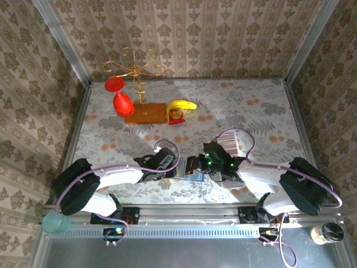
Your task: Put the credit cards into the card holder
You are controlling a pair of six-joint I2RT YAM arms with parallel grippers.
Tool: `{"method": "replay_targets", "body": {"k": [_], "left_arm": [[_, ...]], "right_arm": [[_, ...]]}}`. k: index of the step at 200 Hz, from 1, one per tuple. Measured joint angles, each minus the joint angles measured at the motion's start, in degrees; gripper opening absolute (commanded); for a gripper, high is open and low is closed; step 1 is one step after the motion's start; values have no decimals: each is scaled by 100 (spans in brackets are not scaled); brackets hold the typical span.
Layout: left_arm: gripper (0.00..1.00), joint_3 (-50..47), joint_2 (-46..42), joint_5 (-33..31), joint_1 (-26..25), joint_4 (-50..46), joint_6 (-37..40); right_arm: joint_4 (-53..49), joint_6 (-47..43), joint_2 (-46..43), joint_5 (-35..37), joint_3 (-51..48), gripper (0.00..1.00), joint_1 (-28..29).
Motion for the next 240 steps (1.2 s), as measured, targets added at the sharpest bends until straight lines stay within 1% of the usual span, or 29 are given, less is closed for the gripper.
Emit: {"method": "replay_targets", "body": {"k": [40,63,240], "left_arm": [[22,0,74,-17,-26,186,2],[23,0,98,-17,-33,236,2],[21,-11,164,-61,-63,422,-26]], "right_arm": [[136,0,118,2,0,0,24],[140,0,238,4,0,0,28],[46,-223,201,264,0,0,26]]}}
